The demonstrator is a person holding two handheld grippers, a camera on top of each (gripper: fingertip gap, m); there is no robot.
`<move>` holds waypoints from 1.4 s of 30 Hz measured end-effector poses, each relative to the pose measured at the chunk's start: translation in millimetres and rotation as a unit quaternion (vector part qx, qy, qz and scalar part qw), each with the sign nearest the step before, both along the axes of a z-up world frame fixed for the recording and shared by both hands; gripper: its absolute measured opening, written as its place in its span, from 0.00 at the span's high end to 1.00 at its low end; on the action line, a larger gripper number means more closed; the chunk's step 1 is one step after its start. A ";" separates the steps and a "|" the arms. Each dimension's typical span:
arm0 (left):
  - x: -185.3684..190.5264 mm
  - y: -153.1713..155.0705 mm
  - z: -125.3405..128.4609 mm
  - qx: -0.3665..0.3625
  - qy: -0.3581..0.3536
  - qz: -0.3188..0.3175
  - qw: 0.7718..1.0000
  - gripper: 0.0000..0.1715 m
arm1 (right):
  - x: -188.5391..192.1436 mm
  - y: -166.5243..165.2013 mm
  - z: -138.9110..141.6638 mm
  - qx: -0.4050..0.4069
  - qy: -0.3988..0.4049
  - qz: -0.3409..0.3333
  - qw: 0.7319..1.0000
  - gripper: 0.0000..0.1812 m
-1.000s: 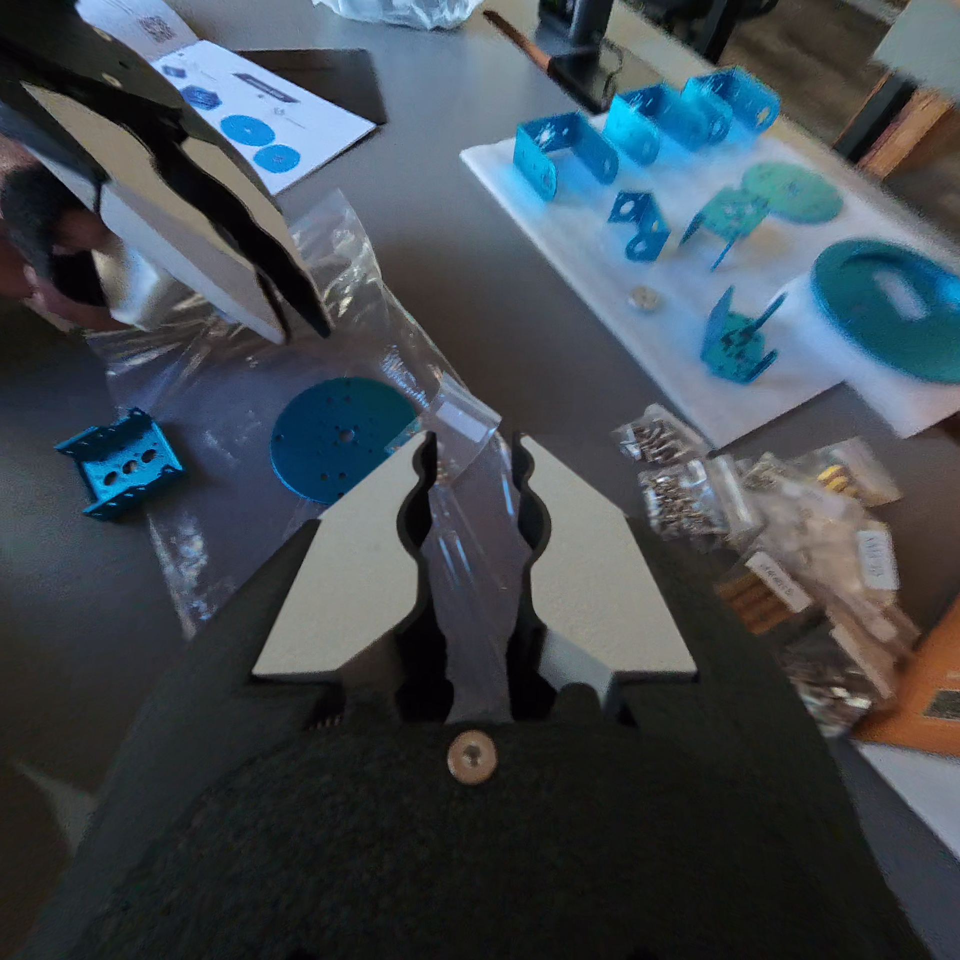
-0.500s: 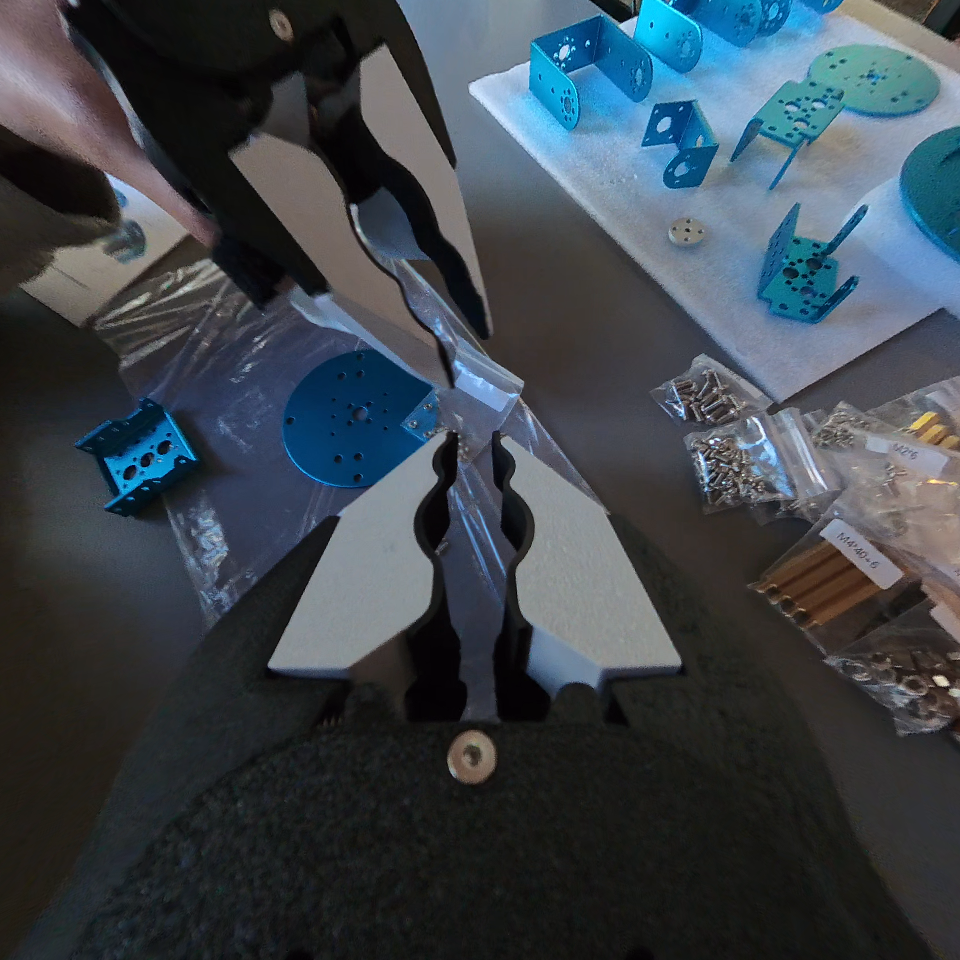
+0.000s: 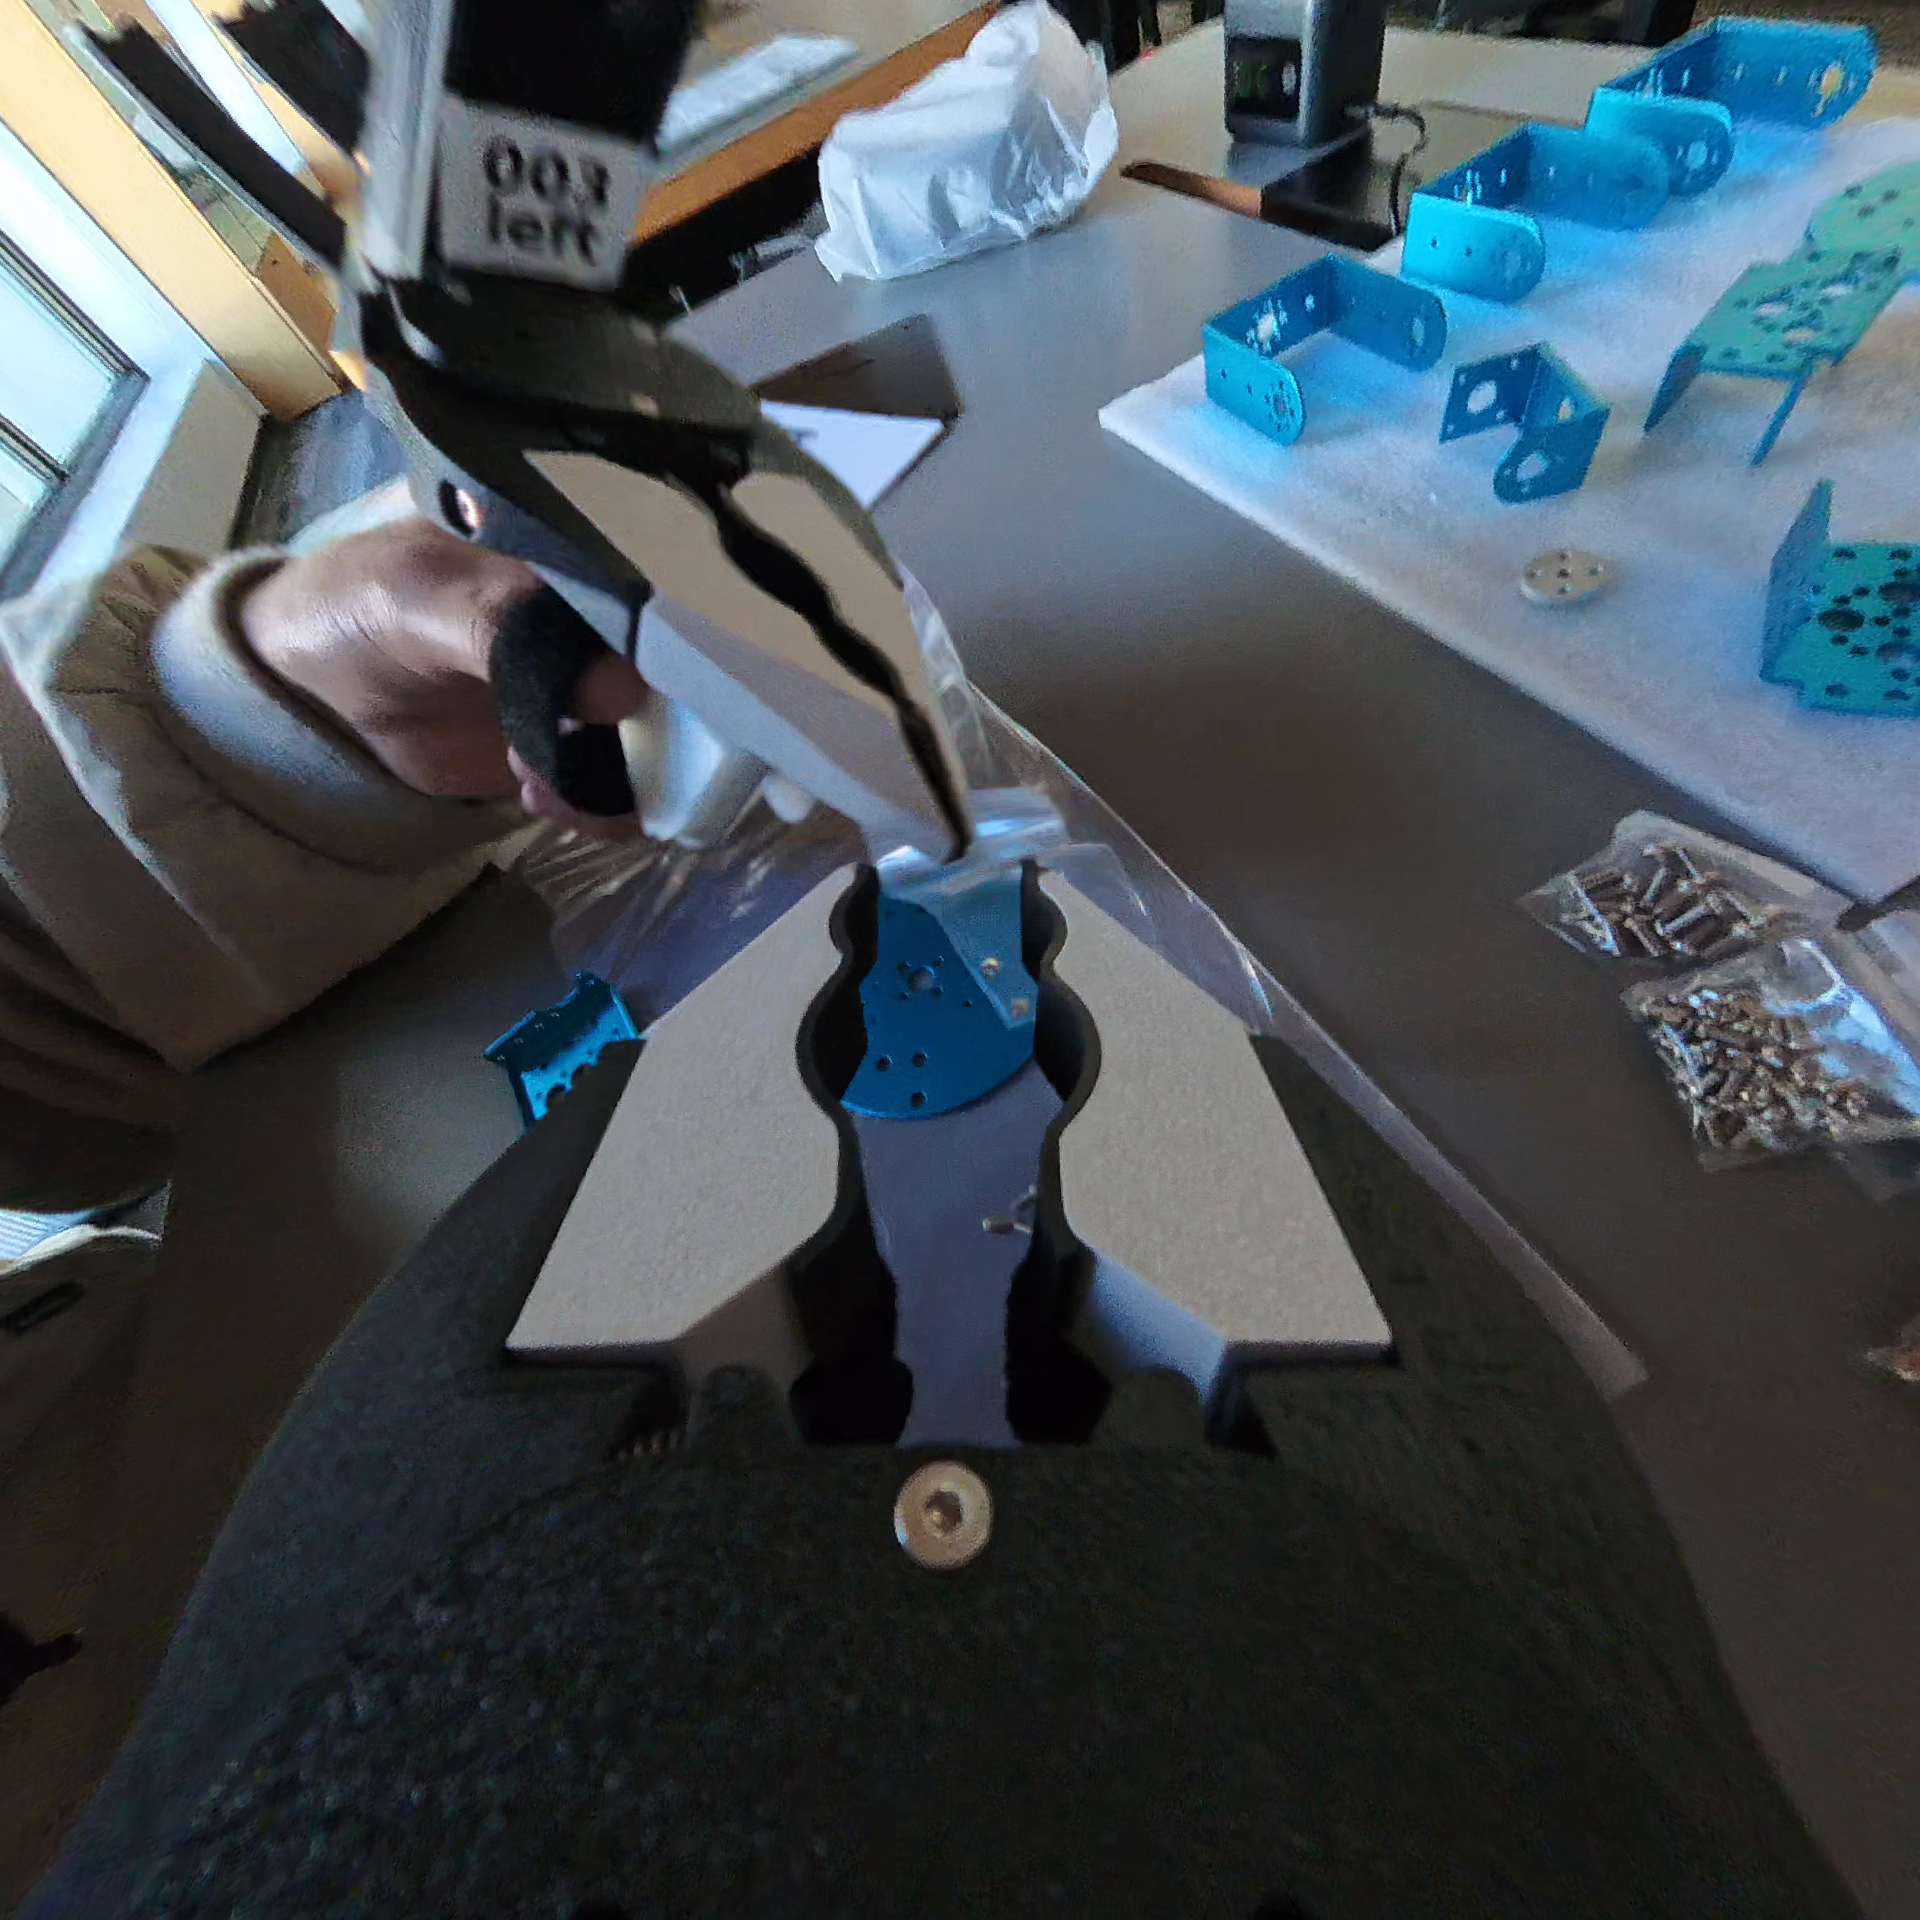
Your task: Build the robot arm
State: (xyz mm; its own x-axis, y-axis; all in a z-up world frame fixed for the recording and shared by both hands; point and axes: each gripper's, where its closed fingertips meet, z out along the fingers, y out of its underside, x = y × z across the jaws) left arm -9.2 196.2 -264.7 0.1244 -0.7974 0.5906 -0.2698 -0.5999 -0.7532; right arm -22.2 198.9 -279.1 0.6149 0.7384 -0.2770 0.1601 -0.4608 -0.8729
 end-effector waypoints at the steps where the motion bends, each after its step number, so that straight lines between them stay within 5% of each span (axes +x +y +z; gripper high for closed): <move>1: -1.8 -5.9 6.6 -0.018 -0.029 -0.007 0.999 1.00 | -2.3 -0.9 4.9 0.007 0.015 0.006 1.000 0.84; 13: -13.2 -34.4 40.8 -0.105 -0.173 -0.088 0.975 1.00 | -17.4 -33.5 37.8 -0.016 0.140 0.126 0.982 0.97; 27: -19.9 -45.3 56.5 -0.020 -0.205 -0.113 0.972 1.00 | -18.7 -49.1 59.0 -0.156 0.304 0.196 0.919 0.98; 34: -22.4 -16.9 42.3 -0.044 -0.171 -0.044 0.983 1.00 | 0.8 -18.4 56.7 0.042 0.156 0.078 0.984 0.84; 39: -19.3 -15.8 36.6 -0.063 -0.166 -0.038 0.983 1.00 | -8.6 -22.0 42.0 0.115 0.034 0.071 0.990 0.87; 42: -18.2 -16.3 36.9 -0.061 -0.170 -0.036 0.983 1.00 | -15.8 -26.5 36.1 0.106 0.030 0.081 0.991 0.89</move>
State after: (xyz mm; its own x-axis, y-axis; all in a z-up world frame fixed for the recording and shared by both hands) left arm -27.4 179.9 -227.7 -0.1510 -0.7176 0.6799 -0.0588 -0.6801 -0.7308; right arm -38.0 172.4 -243.1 0.4699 0.8719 -0.1379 0.1615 -0.2385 -0.9576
